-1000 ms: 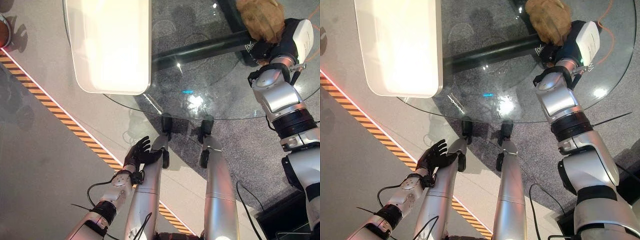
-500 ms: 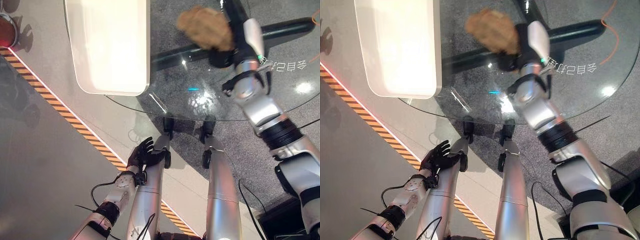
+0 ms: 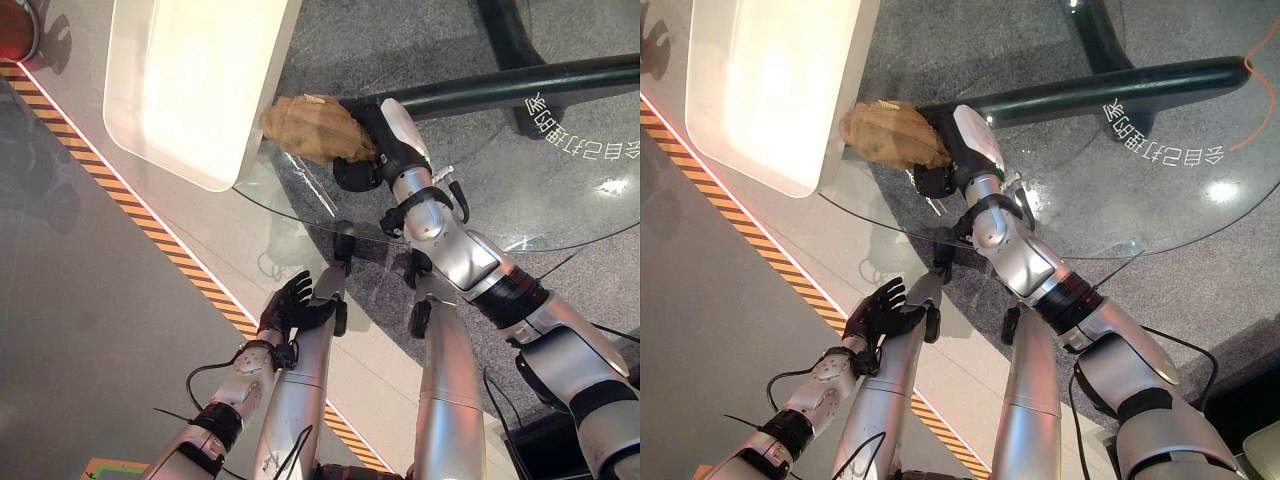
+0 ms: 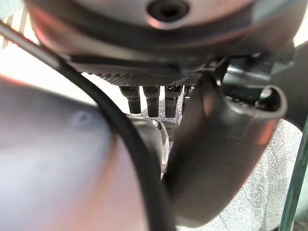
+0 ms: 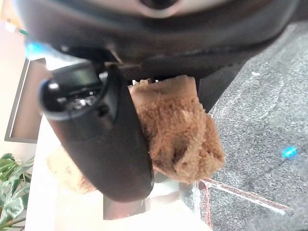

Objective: Wipe the table with a cloth and put it in the basket.

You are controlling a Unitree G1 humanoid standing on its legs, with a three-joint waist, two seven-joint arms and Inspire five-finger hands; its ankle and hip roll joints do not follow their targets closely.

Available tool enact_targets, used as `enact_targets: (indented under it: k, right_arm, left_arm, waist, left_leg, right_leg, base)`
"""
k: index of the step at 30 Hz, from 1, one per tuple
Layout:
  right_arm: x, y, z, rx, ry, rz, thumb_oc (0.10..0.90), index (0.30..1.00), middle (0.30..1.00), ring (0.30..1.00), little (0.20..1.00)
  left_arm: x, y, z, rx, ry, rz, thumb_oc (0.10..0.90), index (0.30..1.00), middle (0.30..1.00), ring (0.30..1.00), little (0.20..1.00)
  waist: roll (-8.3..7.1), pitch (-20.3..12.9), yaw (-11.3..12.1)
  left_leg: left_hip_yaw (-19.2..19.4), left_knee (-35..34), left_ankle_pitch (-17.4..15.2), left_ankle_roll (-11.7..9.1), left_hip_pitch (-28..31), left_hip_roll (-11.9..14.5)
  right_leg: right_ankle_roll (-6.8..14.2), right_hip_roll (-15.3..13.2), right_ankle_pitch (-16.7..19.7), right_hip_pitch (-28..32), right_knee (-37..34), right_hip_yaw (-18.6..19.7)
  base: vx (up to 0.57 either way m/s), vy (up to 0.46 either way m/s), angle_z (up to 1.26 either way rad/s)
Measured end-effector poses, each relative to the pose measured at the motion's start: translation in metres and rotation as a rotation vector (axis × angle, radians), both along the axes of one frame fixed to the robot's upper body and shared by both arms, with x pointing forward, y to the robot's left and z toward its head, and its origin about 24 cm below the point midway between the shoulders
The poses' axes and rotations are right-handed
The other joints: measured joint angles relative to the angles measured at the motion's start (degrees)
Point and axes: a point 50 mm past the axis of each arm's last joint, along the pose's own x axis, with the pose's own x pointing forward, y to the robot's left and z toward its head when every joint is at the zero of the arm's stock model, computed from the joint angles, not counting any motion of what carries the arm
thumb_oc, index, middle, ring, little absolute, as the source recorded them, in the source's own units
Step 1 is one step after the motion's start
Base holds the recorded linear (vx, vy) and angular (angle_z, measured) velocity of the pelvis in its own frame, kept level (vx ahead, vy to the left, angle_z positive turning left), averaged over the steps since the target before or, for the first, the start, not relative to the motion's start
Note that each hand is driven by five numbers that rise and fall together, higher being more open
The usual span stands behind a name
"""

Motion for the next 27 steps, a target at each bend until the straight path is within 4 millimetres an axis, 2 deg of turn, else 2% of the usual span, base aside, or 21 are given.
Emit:
enact_targets:
  k: [4, 8, 12, 18, 20, 23, 27]
  right_arm:
    - [0.0, -0.001, 0.0, 0.005, -0.011, -0.013, 0.1, 0.3, 0.3, 0.3, 0.2]
    - [0.003, -0.013, -0.01, 0.014, -0.007, -0.086, 0.1, 0.3, 0.3, 0.3, 0.2]
    - [0.007, -0.032, -0.006, 0.039, -0.035, -0.2, 0.1, 0.3, 0.3, 0.3, 0.2]
    - [0.019, -0.064, 0.019, 0.101, -0.13, -0.406, 0.1, 0.3, 0.3, 0.3, 0.2]
    - [0.023, -0.084, 0.031, 0.176, -0.15, -0.495, 0.1, 0.3, 0.3, 0.3, 0.2]
    - [0.022, -0.108, 0.044, 0.234, -0.183, -0.573, 0.1, 0.3, 0.3, 0.3, 0.2]
    - [0.02, -0.124, 0.054, 0.289, -0.21, -0.613, 0.1, 0.3, 0.3, 0.3, 0.2]
  left_arm:
    - [0.0, 0.002, 0.0, 0.006, -0.001, 0.004, 0.8, 0.9, 0.9, 0.9, 0.9]
    - [-0.001, 0.006, -0.001, 0.013, 0.006, 0.017, 0.8, 0.9, 0.9, 0.9, 0.9]
    - [0.0, 0.011, -0.002, 0.023, 0.009, 0.026, 0.8, 0.9, 0.9, 0.9, 0.9]
    - [0.0, 0.015, -0.001, 0.027, 0.004, 0.034, 0.8, 0.9, 0.9, 0.9, 0.9]
    - [0.0, 0.016, 0.0, 0.029, -0.001, 0.032, 0.8, 0.9, 0.9, 0.9, 0.9]
    - [0.0, 0.02, 0.001, 0.05, -0.006, 0.023, 0.8, 0.9, 0.9, 0.9, 0.9]
    - [0.0, 0.023, 0.003, 0.055, -0.02, 0.023, 0.8, 0.9, 0.9, 0.9, 0.9]
  waist:
    - [-0.34, 0.1, -0.3]
    - [-1.39, 0.0, -0.6]
    - [-1.87, 0.1, -1.1]
    - [-2.03, 0.0, -1.2]
    - [-2.04, 0.0, -1.0]
    - [-2.11, 0.1, -0.9]
    - [-2.32, 0.2, -1.5]
  left_leg:
    - [0.0, 0.1, 0.0, 0.0, 0.0, 0.0]
    - [0.0, 1.1, -0.3, 0.8, 1.0, 0.2]
    - [0.1, 1.9, -0.8, 1.1, 1.3, 0.2]
    - [0.1, 2.9, -1.0, 1.2, 0.7, 0.3]
    - [0.1, 3.0, -1.0, 1.2, 0.5, 0.2]
    - [0.4, 3.1, -1.2, 1.5, 0.0, 0.0]
    - [2.0, 3.3, -1.9, 2.6, -0.3, 0.1]
  right_leg:
    - [0.1, 0.0, -0.1, 0.1, 0.0, 0.0]
    - [0.3, 0.0, -0.1, 1.4, 0.2, -0.1]
    - [0.5, 0.0, 0.0, 2.3, 0.0, 0.0]
    - [0.9, 0.0, 0.4, 2.2, -0.6, 0.3]
    - [1.0, -0.1, 0.5, 2.1, -1.0, 0.4]
    - [1.4, 0.0, 0.8, 1.7, -1.5, 1.0]
    - [2.0, 0.0, 1.7, 1.3, -2.0, 2.1]
  base:
    - [0.01, -0.005, 0.0]
    - [0.0, 0.0, 0.0]
    - [0.0, -0.041, 0.0]
    - [-0.01, -0.057, -0.04]
    - [0.01, -0.055, 0.0]
    - [0.0, -0.031, -0.05]
    - [0.0, -0.015, -0.14]
